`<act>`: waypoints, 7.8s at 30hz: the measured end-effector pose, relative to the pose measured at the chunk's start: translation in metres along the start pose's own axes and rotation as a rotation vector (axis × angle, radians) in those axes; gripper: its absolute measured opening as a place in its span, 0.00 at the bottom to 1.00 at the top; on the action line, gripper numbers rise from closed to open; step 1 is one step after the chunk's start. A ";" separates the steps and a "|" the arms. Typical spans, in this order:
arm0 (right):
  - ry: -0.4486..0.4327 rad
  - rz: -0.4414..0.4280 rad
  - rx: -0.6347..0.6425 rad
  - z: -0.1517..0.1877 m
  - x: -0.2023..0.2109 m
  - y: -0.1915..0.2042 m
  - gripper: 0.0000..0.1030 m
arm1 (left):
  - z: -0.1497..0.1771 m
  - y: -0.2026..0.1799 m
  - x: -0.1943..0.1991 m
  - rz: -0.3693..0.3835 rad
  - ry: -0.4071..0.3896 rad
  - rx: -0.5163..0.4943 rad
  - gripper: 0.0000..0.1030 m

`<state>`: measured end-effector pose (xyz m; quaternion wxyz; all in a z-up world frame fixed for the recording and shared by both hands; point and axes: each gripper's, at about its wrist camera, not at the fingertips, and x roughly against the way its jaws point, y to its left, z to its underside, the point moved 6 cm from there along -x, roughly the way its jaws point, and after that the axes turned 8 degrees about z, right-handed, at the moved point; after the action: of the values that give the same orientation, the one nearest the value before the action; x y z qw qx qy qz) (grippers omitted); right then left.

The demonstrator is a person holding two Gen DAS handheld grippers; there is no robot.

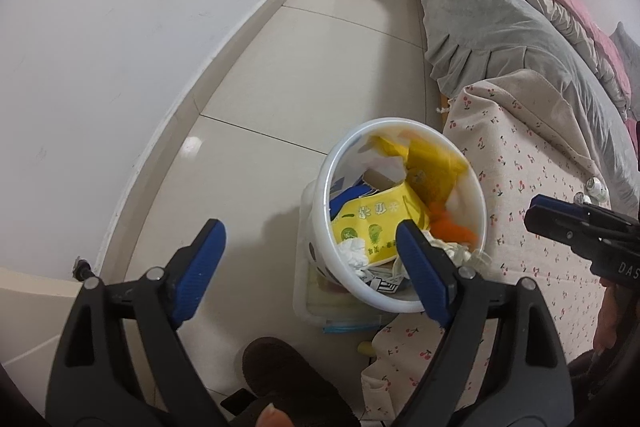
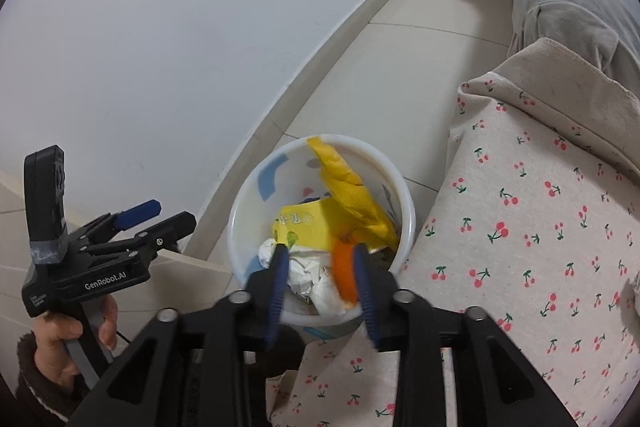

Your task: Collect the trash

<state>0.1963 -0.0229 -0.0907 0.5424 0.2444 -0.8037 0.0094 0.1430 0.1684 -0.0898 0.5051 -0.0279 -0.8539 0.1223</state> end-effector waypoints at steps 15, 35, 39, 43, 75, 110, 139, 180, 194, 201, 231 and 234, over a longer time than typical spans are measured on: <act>-0.039 0.078 -0.037 0.005 0.025 -0.030 0.54 | -0.002 -0.023 0.000 0.018 0.002 -0.028 0.84; -0.065 0.277 -0.193 0.040 0.090 -0.165 0.57 | -0.008 -0.119 -0.019 0.095 0.039 -0.132 0.85; -0.077 0.332 -0.235 0.051 0.107 -0.198 0.57 | -0.007 -0.145 -0.027 0.100 0.056 -0.174 0.85; -0.084 0.363 -0.297 0.068 0.123 -0.233 0.58 | -0.002 -0.176 -0.036 0.108 0.079 -0.219 0.85; -0.087 0.474 -0.667 0.170 0.199 -0.419 0.58 | 0.063 -0.491 -0.152 0.222 0.291 -1.101 0.85; -0.193 0.332 -0.967 0.086 0.121 -0.424 0.60 | 0.003 -0.323 -0.127 0.238 0.278 -0.484 0.39; -0.036 0.226 -0.748 0.094 0.123 -0.337 0.40 | 0.007 -0.241 -0.046 0.281 0.188 -0.325 0.39; -0.015 -0.020 -0.312 0.018 0.060 -0.090 0.40 | -0.011 -0.044 -0.042 0.193 0.047 0.068 0.39; 0.066 -0.046 -0.220 0.013 0.006 -0.033 0.40 | -0.011 -0.014 -0.034 0.048 0.037 0.065 0.81; 0.125 -0.036 -0.141 0.014 -0.027 -0.008 0.40 | -0.006 0.009 -0.033 0.031 0.050 0.109 0.83; -0.229 0.338 -0.198 0.100 0.157 -0.053 0.79 | 0.067 -0.112 0.047 0.116 -0.042 -0.165 0.97; -0.276 0.364 -0.226 0.130 0.177 -0.057 0.83 | 0.080 -0.129 0.053 0.125 -0.054 -0.188 0.97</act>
<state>0.0549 -0.1768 -0.0031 0.4410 0.0326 -0.8968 -0.0164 0.0574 0.0385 -0.0506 0.4683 -0.1252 -0.8715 0.0737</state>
